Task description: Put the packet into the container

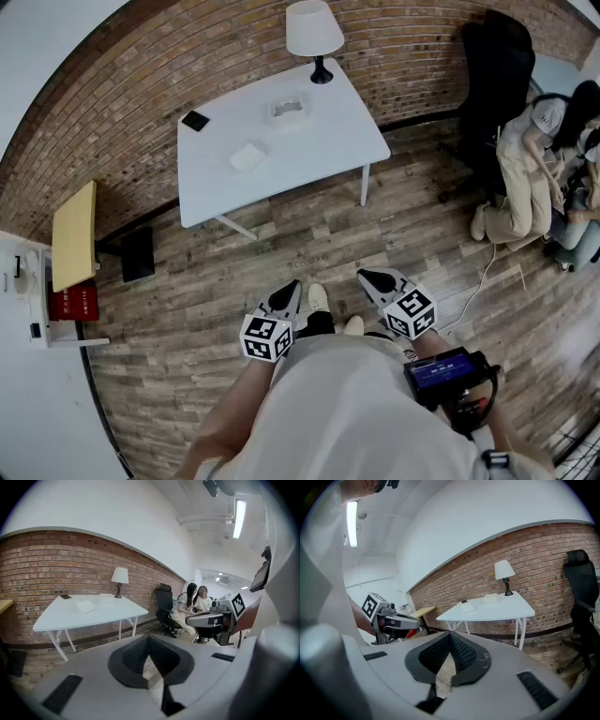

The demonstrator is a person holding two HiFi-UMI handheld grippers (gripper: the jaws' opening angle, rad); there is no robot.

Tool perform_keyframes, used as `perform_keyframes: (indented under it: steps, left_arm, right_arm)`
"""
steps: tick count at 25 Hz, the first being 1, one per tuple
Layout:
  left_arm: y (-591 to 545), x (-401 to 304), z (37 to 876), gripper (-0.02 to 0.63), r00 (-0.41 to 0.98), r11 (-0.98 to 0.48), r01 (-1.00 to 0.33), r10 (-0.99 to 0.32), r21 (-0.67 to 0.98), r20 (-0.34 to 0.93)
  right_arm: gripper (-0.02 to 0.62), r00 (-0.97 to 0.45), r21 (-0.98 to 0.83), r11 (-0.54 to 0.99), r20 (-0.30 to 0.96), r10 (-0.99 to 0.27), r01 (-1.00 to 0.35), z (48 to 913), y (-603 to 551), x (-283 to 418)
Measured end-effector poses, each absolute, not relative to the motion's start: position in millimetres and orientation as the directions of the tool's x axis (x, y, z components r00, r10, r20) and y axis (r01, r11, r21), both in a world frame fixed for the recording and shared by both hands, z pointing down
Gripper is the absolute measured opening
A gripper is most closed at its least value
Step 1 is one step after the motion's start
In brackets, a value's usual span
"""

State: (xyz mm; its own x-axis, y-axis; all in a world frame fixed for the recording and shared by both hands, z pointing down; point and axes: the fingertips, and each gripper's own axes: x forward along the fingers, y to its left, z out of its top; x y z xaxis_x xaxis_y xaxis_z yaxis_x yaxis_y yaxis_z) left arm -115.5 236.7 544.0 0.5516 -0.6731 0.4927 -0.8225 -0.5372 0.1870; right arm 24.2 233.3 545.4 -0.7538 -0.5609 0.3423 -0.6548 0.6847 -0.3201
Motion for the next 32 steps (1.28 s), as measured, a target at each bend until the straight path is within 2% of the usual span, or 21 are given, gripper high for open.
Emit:
perform_keyframes:
  steps: [4, 8, 19, 32]
  left_arm:
    - [245.8, -112.9, 541.5, 0.009, 0.555, -0.543, -0.819, -0.671, 0.183, 0.492]
    - [249.2, -114.6, 537.7, 0.009, 0.546, -0.534, -0.826, -0.678, 0.181, 0.491]
    - [259.8, -115.2, 531.7, 0.009, 0.553, -0.548, -0.819, -0.679, 0.168, 0.482]
    - [264.9, -134.8, 538.7, 0.009, 0.541, -0.526, -0.831, -0.682, 0.184, 0.492]
  right_arm:
    - [0.008, -0.758, -0.322, 0.688, 0.331, -0.561, -0.650, 542.8, 242.4, 25.1]
    - [0.008, -0.782, -0.404, 0.672, 0.257, -0.567, -0.621, 529.6, 243.1, 27.2]
    - [0.008, -0.780, -0.341, 0.702, 0.281, -0.559, -0.625, 527.8, 256.4, 20.9]
    - [0.008, -0.791, -0.357, 0.707, 0.299, -0.533, -0.611, 534.5, 255.6, 3.9]
